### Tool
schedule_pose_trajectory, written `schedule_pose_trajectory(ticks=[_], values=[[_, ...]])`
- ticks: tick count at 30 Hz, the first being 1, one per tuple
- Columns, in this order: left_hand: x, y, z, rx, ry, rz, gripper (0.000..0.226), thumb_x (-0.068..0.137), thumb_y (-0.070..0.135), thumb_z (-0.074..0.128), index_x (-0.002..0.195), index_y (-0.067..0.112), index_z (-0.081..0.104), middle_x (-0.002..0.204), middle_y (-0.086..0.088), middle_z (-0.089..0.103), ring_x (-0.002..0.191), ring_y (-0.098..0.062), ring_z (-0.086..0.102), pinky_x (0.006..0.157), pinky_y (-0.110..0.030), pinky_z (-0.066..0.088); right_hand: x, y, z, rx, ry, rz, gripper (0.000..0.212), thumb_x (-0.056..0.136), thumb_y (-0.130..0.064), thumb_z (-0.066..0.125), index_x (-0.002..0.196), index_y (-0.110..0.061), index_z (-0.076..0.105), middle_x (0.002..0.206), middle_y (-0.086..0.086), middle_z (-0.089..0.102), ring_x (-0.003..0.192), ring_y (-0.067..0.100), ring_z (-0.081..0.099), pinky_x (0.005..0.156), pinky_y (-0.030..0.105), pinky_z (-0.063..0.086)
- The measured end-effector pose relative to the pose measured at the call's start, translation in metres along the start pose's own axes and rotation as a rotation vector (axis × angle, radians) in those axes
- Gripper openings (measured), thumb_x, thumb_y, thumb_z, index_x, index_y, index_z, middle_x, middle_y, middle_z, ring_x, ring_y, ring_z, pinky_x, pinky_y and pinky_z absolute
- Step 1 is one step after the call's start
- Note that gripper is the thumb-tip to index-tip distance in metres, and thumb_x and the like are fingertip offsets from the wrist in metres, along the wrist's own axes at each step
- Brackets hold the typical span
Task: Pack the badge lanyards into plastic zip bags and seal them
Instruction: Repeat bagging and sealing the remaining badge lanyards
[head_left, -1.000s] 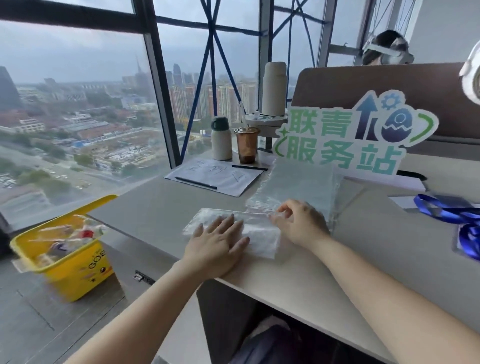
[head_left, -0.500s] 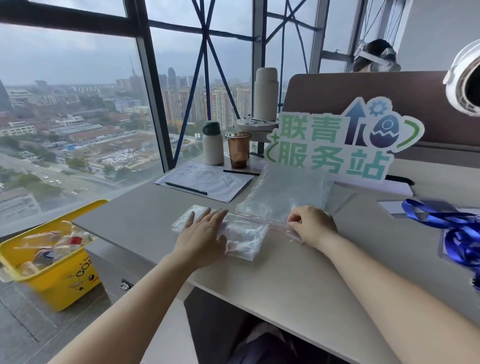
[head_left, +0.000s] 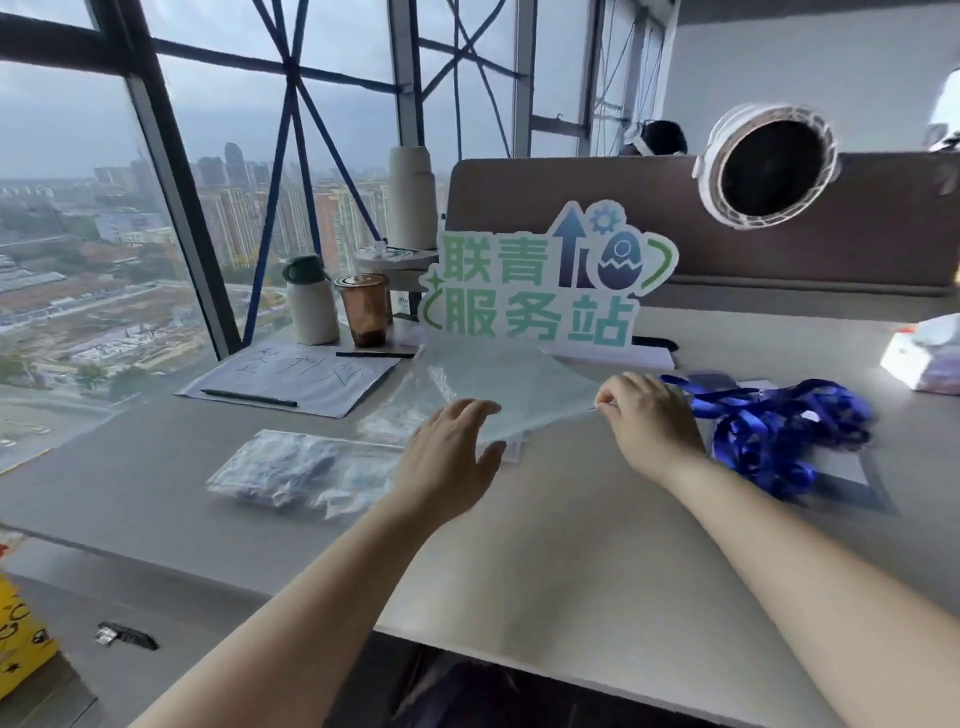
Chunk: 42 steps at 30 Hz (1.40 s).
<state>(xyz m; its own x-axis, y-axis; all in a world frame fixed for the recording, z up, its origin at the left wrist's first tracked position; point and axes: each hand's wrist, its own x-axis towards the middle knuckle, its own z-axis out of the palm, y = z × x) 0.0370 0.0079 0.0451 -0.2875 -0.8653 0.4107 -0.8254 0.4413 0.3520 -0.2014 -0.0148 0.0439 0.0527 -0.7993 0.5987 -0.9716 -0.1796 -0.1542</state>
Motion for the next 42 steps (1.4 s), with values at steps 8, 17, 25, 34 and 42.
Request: schedule_pose_trajectory(ticks=[8, 17, 25, 34, 42], values=[[0.039, 0.095, 0.077, -0.056, -0.027, 0.104, 0.019, 0.094, 0.038, 0.048, 0.105, 0.034, 0.064, 0.107, 0.010, 0.064, 0.100, -0.018, 0.059, 0.075, -0.030, 0.047, -0.059, 0.081, -0.032, -0.035, 0.139, 0.101, 0.013, 0.077, -0.005, 0.068, 0.074, -0.013, 0.058, 0.076, 0.003, 0.062, 0.073, 0.031, 0.058, 0.064, 0.034, 0.040], [0.059, 0.137, 0.119, -0.229, 0.106, 0.063, 0.022, 0.095, 0.036, 0.049, 0.107, 0.035, 0.067, 0.107, 0.011, 0.066, 0.092, -0.016, 0.063, 0.069, -0.026, 0.043, -0.077, 0.113, -0.046, 0.267, 0.502, 0.295, 0.015, 0.079, -0.027, 0.062, 0.071, -0.015, 0.065, 0.074, -0.007, 0.059, 0.070, 0.014, 0.058, 0.070, 0.031, 0.048], [0.051, 0.140, 0.135, -0.130, 0.204, 0.391, 0.031, 0.090, 0.028, 0.041, 0.110, 0.029, 0.065, 0.094, 0.012, 0.070, 0.081, -0.021, 0.066, 0.069, -0.030, 0.049, -0.085, 0.115, -0.036, 0.472, 0.221, 0.631, 0.053, 0.080, -0.062, 0.051, 0.071, -0.014, 0.069, 0.074, 0.000, 0.068, 0.078, 0.021, 0.062, 0.081, 0.040, 0.050], [0.037, 0.152, 0.128, -0.068, 0.157, 0.443, 0.037, 0.089, 0.047, 0.038, 0.108, 0.030, 0.065, 0.101, 0.011, 0.067, 0.086, -0.018, 0.064, 0.076, -0.030, 0.047, -0.084, 0.113, -0.040, 0.720, 0.207, 0.692, 0.007, 0.082, -0.027, 0.069, 0.084, -0.025, 0.075, 0.078, -0.013, 0.072, 0.082, 0.009, 0.067, 0.082, 0.034, 0.054], [0.041, 0.148, 0.129, -0.265, 0.166, 0.458, 0.030, 0.084, 0.052, 0.054, 0.104, 0.032, 0.063, 0.099, 0.013, 0.064, 0.087, -0.013, 0.062, 0.078, -0.029, 0.049, -0.087, 0.104, -0.043, 0.803, 0.024, 0.532, 0.014, 0.087, -0.026, 0.065, 0.097, -0.021, 0.072, 0.089, -0.007, 0.072, 0.089, 0.010, 0.066, 0.083, 0.024, 0.051]])
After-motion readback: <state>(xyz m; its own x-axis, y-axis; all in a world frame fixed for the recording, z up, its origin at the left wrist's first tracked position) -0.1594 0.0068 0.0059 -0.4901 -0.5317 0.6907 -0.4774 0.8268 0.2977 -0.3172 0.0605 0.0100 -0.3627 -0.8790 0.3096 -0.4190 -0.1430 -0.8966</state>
